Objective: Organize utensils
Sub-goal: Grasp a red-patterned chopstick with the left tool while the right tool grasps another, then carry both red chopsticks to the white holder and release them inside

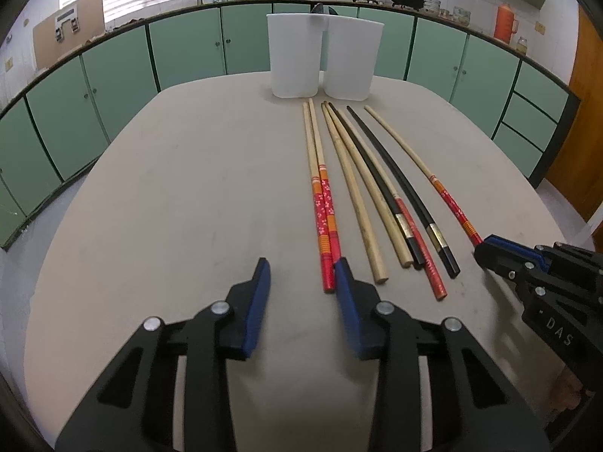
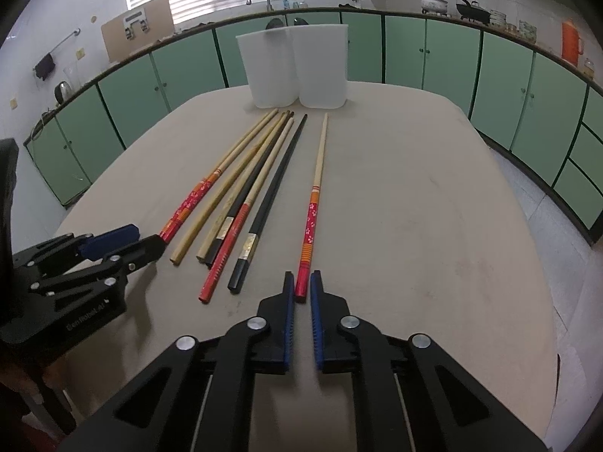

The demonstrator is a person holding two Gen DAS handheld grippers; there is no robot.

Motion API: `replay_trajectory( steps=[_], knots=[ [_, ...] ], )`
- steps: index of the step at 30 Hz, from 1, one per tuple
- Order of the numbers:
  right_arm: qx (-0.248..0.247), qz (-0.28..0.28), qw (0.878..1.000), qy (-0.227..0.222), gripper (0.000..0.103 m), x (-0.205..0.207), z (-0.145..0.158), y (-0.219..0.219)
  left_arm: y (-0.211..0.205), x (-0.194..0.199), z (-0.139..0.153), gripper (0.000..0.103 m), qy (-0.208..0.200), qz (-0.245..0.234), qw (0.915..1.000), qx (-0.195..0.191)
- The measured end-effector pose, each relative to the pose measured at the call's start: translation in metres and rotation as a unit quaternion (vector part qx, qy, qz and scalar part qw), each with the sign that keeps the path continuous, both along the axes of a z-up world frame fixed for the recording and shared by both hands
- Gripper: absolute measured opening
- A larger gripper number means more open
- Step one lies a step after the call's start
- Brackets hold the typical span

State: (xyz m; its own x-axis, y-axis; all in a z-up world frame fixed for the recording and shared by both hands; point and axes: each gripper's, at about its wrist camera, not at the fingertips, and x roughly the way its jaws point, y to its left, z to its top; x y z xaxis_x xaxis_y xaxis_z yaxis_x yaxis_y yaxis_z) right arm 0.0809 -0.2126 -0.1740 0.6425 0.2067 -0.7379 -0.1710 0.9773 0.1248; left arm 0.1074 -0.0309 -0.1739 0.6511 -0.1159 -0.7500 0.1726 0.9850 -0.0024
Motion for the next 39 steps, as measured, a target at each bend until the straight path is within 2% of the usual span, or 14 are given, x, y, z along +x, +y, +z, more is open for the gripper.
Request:
replay_trajectory(
  steps=[2,3,5,13,16,21,29,36,39],
  knots=[
    [0.0,0.001,1.0,-0.002,0.009,0.0,0.0,0.0,0.0,0.0,0.0,0.026,-0.001,0.001,1.0,0.0],
    [0.0,0.001,1.0,-0.003,0.009,-0.001,-0.001,0.0,-0.001,0.0,0.0,0.017,-0.002,0.001,1.0,0.001],
    [0.0,0.001,1.0,-0.005,0.009,-0.002,-0.001,0.0,-0.003,-0.001,0.0,0.005,-0.001,-0.003,1.0,-0.002],
    [0.009,0.002,1.0,-0.005,0.007,-0.004,-0.001,-0.003,-0.003,-0.004,0.003,0.005,-0.003,-0.006,1.0,-0.003],
    [0.011,0.0,1.0,-0.007,0.007,-0.005,0.003,-0.005,-0.004,-0.009,0.011,0.005,-0.018,-0.009,0.9998,0.007],
    [0.002,0.005,0.999,-0.037,0.007,-0.012,0.022,-0.008,-0.002,-0.016,0.031,0.005,-0.051,-0.012,0.9985,0.018],
    [0.004,0.006,0.995,-0.098,0.007,-0.017,0.075,-0.02,0.005,-0.025,0.094,0.005,-0.131,-0.011,0.9913,0.007],
    [0.016,0.005,0.991,-0.132,0.006,-0.007,0.124,-0.034,0.009,-0.018,0.143,0.005,-0.177,-0.018,0.984,-0.012],
    [0.023,0.009,0.991,-0.133,0.006,0.002,0.141,-0.038,0.007,-0.013,0.16,0.005,-0.187,-0.026,0.9818,-0.02]
  ],
)
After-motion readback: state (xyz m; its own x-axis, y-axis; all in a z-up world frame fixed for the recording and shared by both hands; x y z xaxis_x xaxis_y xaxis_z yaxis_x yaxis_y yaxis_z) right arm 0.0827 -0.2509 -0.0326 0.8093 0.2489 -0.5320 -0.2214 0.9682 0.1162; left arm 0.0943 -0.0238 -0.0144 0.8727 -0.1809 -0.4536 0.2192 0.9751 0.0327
